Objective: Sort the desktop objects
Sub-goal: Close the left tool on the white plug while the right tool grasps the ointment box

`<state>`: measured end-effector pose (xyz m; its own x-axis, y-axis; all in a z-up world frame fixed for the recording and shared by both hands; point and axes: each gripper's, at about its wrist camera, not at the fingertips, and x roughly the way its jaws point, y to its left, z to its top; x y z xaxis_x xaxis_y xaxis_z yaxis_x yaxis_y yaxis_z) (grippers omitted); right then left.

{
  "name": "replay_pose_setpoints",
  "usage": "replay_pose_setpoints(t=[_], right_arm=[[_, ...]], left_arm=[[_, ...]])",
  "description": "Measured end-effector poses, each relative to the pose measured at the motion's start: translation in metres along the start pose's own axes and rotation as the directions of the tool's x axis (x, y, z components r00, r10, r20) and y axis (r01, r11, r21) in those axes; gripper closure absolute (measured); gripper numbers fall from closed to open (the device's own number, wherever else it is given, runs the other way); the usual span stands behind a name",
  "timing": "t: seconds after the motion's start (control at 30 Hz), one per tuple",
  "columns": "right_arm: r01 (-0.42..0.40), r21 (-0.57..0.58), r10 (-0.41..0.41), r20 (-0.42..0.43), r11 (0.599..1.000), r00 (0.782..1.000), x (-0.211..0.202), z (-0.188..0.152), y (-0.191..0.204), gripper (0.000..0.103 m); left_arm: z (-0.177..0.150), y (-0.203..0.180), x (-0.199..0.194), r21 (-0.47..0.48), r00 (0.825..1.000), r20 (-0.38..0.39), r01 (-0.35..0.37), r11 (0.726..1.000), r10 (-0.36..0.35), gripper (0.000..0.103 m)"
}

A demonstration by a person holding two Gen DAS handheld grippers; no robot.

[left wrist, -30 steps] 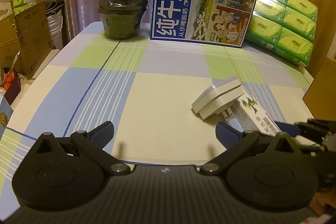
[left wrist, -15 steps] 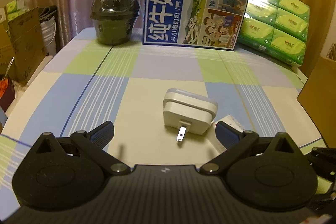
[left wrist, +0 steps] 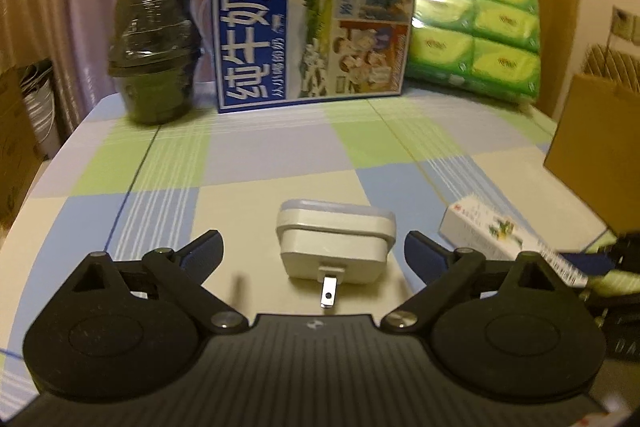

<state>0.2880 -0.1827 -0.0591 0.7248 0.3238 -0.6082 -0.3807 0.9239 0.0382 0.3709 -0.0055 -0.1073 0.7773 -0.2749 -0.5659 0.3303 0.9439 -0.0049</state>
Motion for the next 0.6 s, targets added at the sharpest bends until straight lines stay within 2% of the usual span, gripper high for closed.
replay_pose_setpoints(t=[0.13,0.2,0.27,0.4,0.6], right_arm=[[0.009,-0.018,-0.009,0.003,1.000,1.000,0.003,-0.001,0.003,0.067],[0.012,-0.020,-0.012,0.005,1.000,1.000,0.004,-0.001,0.003,0.067],[0.013,-0.015,-0.013,0.009,1.000,1.000,0.004,0.000,0.002,0.067],[0.010,-0.020,-0.010,0.003,1.000,1.000,0.009,0.002,0.001,0.067],[0.016,-0.054,-0.015,0.013,0.998,1.000,0.018,0.007,0.003,0.066]], left_arm=[[-0.004,-0.004,0.006,0.023,1.000,-0.001,0.009,1.000,-0.009,0.011],[-0.004,-0.006,0.008,0.040,1.000,0.002,0.017,0.999,-0.017,0.015],[-0.004,-0.008,0.011,0.048,1.000,0.000,0.027,0.998,-0.027,0.024],[-0.004,-0.010,0.013,0.051,0.999,0.000,0.034,0.998,-0.034,0.025],[-0.006,-0.012,0.014,0.060,1.000,0.009,0.008,0.998,-0.008,0.026]])
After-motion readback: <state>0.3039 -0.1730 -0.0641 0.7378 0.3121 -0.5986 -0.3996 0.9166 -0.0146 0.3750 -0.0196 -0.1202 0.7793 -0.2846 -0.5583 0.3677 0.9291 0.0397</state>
